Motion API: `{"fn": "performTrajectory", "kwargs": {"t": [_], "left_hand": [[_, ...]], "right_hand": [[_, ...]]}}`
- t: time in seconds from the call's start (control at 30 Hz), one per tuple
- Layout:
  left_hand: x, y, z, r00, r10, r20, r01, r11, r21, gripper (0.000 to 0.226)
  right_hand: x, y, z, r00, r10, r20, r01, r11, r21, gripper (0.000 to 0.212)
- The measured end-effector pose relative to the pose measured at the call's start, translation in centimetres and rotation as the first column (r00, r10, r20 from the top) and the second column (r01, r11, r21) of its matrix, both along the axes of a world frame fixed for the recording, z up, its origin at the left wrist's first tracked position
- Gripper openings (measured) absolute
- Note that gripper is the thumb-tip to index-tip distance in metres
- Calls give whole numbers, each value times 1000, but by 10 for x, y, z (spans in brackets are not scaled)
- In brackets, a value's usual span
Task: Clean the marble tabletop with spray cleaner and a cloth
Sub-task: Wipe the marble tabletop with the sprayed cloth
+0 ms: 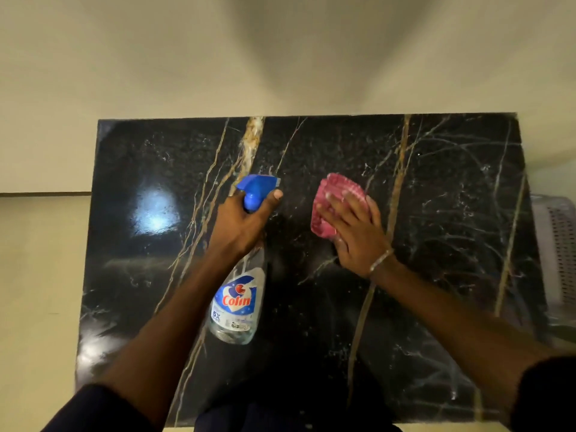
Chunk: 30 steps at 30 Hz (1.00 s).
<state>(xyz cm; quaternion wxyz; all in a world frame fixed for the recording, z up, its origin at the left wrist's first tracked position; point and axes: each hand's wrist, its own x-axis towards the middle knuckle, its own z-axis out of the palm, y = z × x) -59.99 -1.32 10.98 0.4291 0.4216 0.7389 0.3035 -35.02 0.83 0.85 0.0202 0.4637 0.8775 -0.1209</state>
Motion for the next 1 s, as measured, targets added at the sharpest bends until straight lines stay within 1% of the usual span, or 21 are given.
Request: {"fn": "performTrajectory", "kwargs": {"t": [0.07, 0.17, 0.23, 0.33, 0.4, 0.47, 0.53, 0.67, 0.77, 0.83, 0.9, 0.93, 1.0], "left_hand": [[11, 2, -4, 1000, 4, -3, -4, 1000, -19, 35], [25, 5, -6, 1000, -3, 3, 3, 999, -42, 32], [33, 11, -6, 1000, -14, 10, 14, 999, -43, 31], [41, 21, -8, 1000, -7, 16, 8, 999, -52, 36], [44, 28, -9, 1000, -15, 5, 15, 998, -55, 39], [45, 32, -8, 1000, -20, -9, 19, 999, -47, 41], [45, 33, -8, 1000, -13, -18, 12, 999, -34, 40], [46, 36, -11, 1000, -18, -18, 18, 1000, -17, 38], [48, 36, -16, 1000, -18, -5, 18, 999, -28, 42], [50, 34, -19, 1000, -18, 18, 19, 998, -55, 44], [52, 33, -20, 999, -28, 33, 31, 998, -63, 43], [52, 32, -21, 999, -34, 36, 36, 998, -59, 44], [53, 32, -19, 998, -35, 45, 38, 998, -58, 45]], "right_hand": [[14, -17, 2, 999, 45, -1, -45, 999, 1, 70], [21, 9, 1, 995, 102, -3, -102, 994, -24, 71], [15, 55, -3, 998, 61, 13, -61, 998, -19, 71], [0, 128, -3, 998, -60, 20, 61, 998, -31, 68], [-7, 151, -3, 996, -92, 5, 92, 995, -38, 68], [-8, 145, -5, 996, -90, -5, 90, 996, -16, 68], [2, 117, -6, 996, -91, -16, 91, 996, 12, 68], [39, 16, -3, 995, -81, -60, 82, 996, 20, 67], [60, -38, -4, 997, -20, -74, 21, 1000, 10, 68], [67, -36, -4, 995, 55, -80, -55, 998, 7, 68], [67, -12, -4, 993, 93, -68, -93, 996, 8, 69], [63, 6, -4, 996, 69, -56, -68, 998, 10, 70], [52, 50, -6, 998, -30, -56, 31, 999, 18, 69]]}}
